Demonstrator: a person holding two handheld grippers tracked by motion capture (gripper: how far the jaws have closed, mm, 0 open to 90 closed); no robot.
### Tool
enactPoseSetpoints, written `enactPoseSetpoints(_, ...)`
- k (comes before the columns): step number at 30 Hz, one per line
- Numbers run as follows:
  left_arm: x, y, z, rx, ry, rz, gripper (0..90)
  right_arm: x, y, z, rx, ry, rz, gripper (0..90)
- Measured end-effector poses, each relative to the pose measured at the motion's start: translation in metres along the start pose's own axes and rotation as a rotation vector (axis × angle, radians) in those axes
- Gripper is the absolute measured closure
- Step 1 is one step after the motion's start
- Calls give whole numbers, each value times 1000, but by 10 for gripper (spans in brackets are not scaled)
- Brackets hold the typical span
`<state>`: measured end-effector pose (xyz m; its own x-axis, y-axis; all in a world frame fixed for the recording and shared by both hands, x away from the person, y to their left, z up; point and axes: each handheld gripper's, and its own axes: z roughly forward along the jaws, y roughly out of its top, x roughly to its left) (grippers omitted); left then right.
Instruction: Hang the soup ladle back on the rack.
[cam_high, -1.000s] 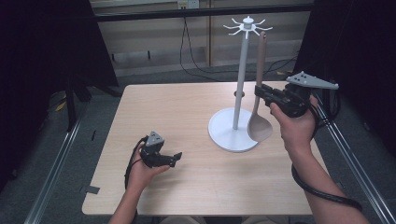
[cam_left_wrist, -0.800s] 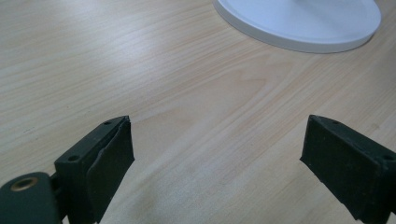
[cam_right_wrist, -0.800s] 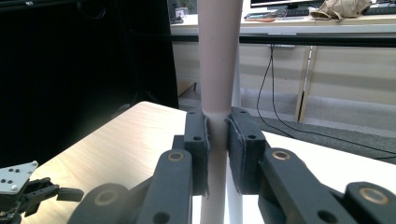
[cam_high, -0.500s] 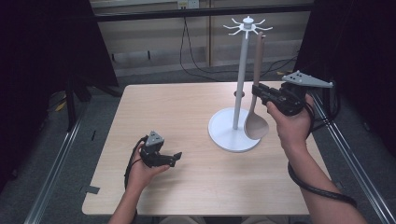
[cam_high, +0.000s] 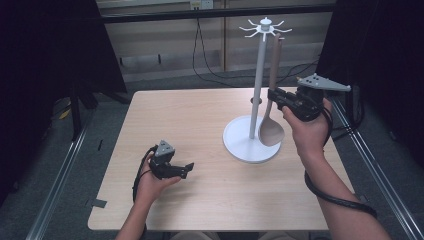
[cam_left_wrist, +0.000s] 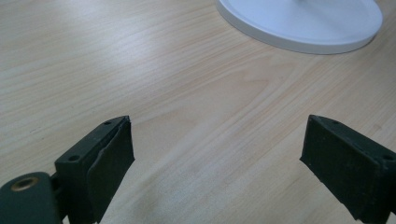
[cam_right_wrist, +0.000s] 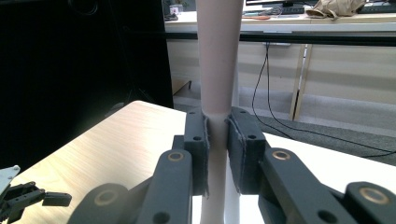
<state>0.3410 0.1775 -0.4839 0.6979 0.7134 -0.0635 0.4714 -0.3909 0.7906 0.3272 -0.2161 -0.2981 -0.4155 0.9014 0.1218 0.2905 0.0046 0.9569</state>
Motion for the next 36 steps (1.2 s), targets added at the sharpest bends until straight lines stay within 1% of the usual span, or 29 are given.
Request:
enactPoseSetpoints(5, 0, 0, 0, 0, 0, -1, 90, 1, 1, 2, -3, 2, 5, 784)
enactPoseSetpoints(6, 0, 0, 0, 5, -1, 7, 90, 1, 1, 3, -3, 4, 7, 784)
enactPoseSetpoints(9, 0, 0, 1, 4, -6, 1, 90, 1, 2, 4, -5, 3, 4, 784)
enactPoseSetpoints(17, 0, 0, 0, 7, -2, 8, 90, 1, 1, 6, -6, -5, -3, 783)
enactPoseSetpoints(18, 0, 0, 1, 2, -3, 2, 90, 1, 0, 7, -8, -1, -2, 783)
enactPoseSetpoints(21, -1, 0, 1, 4, -2, 2, 90, 2, -1, 7, -13, -1, -3, 782)
enactPoseSetpoints(23, 0, 0, 0, 7, 0, 8, 90, 2, -1, 7, -13, -4, -6, 781)
enactPoseSetpoints(26, 0, 0, 0, 6, 1, 8, 90, 1, -1, 8, -11, -6, -4, 780)
enactPoseSetpoints(27, 0, 0, 0, 2, 3, 2, 90, 1, 0, 8, -7, -7, -9, 780)
enactPoseSetpoints(29, 0, 0, 0, 7, 1, 9, 90, 1, 0, 9, -5, -9, -14, 779)
enactPoseSetpoints(36, 0, 0, 0, 5, 2, 5, 90, 0, 0, 11, -4, -8, -10, 778)
